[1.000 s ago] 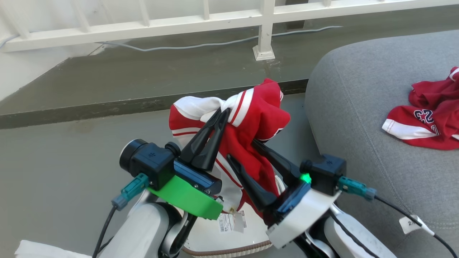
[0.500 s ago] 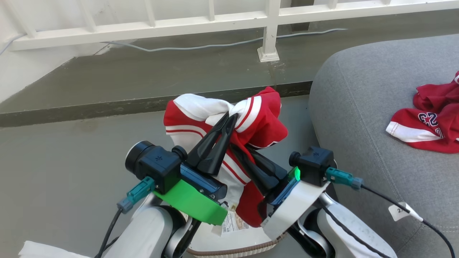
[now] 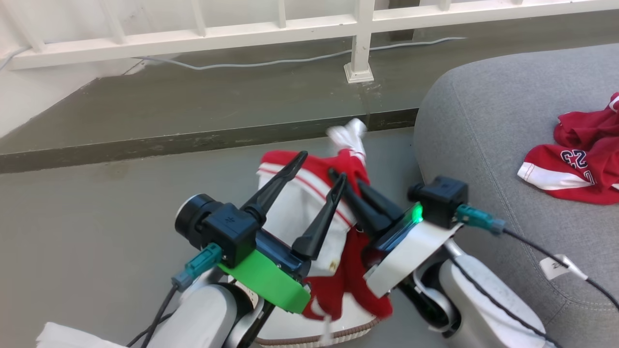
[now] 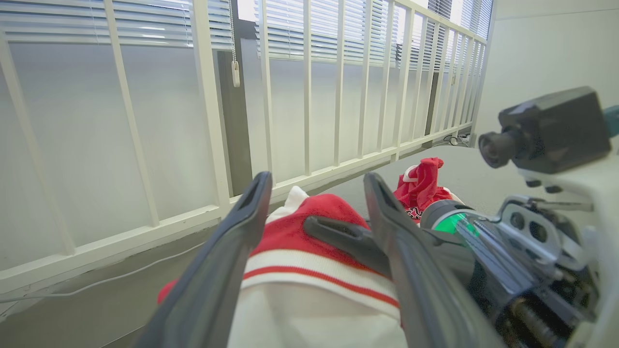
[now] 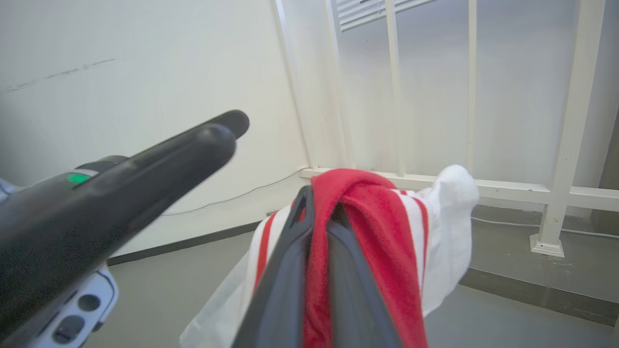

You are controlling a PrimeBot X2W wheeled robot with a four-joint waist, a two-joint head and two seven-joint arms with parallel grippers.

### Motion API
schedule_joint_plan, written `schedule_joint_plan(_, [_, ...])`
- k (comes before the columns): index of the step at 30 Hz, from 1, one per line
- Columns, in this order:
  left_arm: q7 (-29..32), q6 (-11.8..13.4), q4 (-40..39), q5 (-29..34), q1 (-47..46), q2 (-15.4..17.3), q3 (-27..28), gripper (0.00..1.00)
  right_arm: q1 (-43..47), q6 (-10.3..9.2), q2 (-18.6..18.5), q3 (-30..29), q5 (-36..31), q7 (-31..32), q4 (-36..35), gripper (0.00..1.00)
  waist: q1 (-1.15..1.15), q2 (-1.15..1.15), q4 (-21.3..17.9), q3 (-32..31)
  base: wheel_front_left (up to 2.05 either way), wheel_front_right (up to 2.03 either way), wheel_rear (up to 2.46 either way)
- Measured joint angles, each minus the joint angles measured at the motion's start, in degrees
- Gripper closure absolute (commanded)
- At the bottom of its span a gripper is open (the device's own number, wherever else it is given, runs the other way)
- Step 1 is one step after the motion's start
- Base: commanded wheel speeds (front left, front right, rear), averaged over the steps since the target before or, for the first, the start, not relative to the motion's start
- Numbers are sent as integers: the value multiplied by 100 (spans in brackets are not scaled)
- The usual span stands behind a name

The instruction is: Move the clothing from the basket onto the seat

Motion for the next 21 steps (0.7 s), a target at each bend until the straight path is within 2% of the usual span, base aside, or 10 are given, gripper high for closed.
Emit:
schedule_joint_plan(9, [250, -74, -19, 0, 178, 96, -356, 0, -83, -207, -134, -424, 5, -69, 261, 100, 0, 0, -53, 87, 0, 0, 0])
schedule_joint_plan(21, [426, -77, -31, 80, 214, 328, -489, 0, -258, -356, -165, -811, 103, -253, 576, 100, 0, 0, -301, 330, 0, 0, 0])
